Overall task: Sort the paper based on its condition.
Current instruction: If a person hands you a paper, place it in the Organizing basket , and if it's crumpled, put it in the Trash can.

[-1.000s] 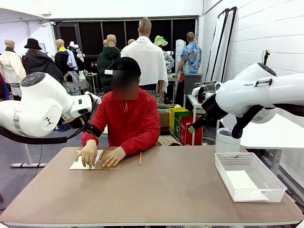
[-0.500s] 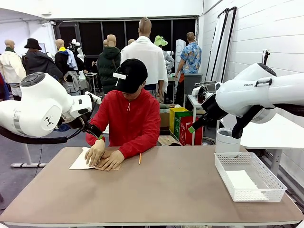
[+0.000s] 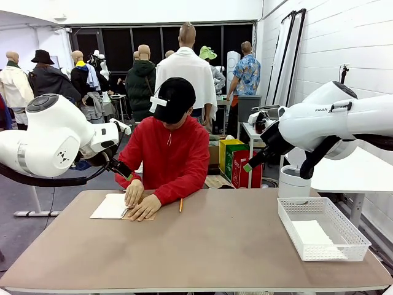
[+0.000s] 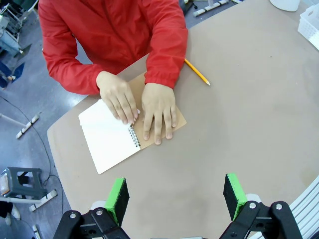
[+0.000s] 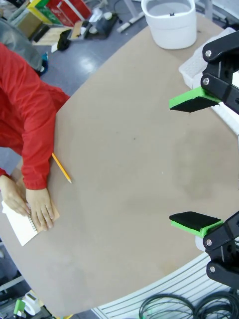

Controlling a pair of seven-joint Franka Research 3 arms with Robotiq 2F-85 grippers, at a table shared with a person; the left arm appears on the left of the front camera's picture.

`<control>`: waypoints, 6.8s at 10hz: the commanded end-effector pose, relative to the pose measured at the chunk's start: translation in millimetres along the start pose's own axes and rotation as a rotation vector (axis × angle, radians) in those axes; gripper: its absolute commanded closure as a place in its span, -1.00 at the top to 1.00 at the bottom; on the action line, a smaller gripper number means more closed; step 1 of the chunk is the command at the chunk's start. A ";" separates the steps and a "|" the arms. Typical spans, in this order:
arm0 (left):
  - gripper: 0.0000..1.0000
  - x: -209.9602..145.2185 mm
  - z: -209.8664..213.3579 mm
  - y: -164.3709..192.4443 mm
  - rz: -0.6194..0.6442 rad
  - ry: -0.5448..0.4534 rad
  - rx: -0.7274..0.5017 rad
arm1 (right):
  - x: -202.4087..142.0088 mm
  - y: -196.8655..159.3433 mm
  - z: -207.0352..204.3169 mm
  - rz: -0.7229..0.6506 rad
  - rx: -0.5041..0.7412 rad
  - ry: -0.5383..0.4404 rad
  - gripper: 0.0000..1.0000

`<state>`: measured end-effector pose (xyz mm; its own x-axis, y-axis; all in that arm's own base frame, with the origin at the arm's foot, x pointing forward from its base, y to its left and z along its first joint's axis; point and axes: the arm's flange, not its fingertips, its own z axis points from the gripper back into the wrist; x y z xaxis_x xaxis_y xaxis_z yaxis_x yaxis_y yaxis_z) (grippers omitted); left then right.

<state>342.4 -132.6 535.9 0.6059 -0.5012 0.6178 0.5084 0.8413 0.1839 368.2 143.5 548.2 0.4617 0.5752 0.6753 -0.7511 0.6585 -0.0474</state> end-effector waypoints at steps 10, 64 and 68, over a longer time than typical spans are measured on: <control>1.00 0.0 0.3 0.2 -0.002 -0.005 0.000 | -0.8 0.1 -0.5 -0.002 -0.001 0.001 1.00; 1.00 0.0 0.3 0.2 -0.002 -0.005 0.000 | -0.8 0.1 -0.5 -0.002 -0.001 0.001 1.00; 1.00 0.0 0.3 0.2 -0.002 -0.005 0.000 | -0.8 0.1 -0.5 -0.002 -0.001 0.001 1.00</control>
<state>342.4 -132.6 535.9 0.6059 -0.5012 0.6178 0.5084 0.8413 0.1839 368.2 143.5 548.2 0.4617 0.5752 0.6753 -0.7511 0.6585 -0.0474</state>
